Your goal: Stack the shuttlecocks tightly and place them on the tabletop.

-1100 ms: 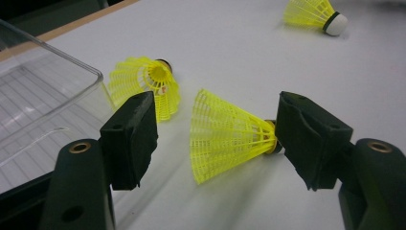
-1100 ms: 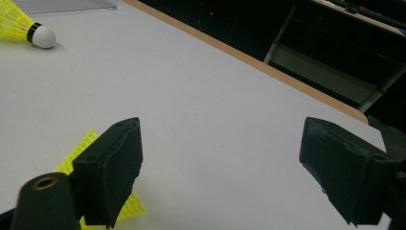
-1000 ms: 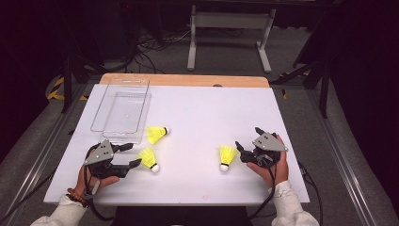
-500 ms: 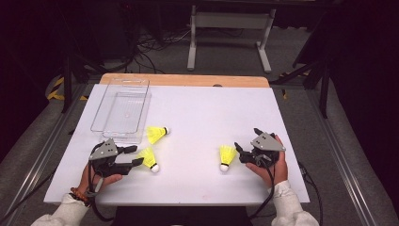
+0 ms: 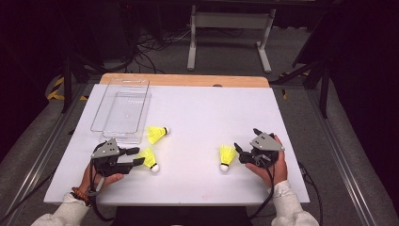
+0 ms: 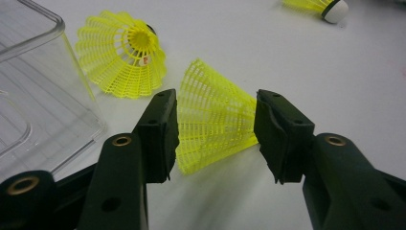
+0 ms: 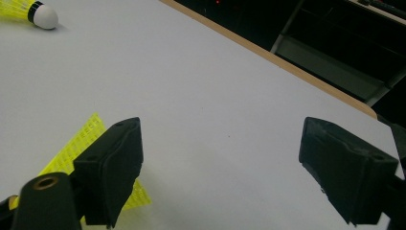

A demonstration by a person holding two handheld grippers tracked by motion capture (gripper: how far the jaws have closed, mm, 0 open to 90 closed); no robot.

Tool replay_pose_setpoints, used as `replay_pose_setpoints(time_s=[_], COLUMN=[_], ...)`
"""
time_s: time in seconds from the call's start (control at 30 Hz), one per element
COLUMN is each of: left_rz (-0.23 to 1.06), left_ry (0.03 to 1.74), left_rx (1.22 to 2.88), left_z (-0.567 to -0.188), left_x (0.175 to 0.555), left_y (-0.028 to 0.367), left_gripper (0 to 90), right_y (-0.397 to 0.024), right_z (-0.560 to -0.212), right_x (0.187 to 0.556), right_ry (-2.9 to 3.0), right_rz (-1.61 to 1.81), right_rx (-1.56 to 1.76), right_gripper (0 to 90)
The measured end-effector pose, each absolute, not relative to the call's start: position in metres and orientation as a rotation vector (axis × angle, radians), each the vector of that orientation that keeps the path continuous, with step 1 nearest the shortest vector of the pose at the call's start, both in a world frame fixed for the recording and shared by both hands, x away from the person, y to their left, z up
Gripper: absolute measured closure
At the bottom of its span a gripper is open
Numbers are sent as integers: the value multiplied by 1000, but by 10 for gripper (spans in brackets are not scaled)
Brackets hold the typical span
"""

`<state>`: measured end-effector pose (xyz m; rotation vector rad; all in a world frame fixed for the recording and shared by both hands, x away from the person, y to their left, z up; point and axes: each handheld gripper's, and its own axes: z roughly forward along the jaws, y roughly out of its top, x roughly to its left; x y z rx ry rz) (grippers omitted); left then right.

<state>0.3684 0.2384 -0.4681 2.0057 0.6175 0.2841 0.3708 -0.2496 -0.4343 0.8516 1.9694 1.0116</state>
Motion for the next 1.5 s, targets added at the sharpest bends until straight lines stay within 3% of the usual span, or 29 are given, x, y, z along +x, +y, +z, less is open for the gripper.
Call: replay_pose_setpoints(time_s=[0.43,0.73,1.07,1.5], left_rz=[294,379,350,301], left_ry=[621,636,664,748], left_rx=[1968,1953,2131,2283], left_z=[-464,-445,-429,-427], left_x=[369,384,419,448], left_y=[239,230,200,175], left_gripper=[499,480,612,581], right_y=[-249,-247,-247,-246], right_z=[-435,-436,-438,-439], right_x=[371,371,372,372], right_ry=[1974,1982,1989,2018], right_rz=[1006,1003,999,986], right_rx=[847,849,853,833], right_gripper=[160,163,167,167])
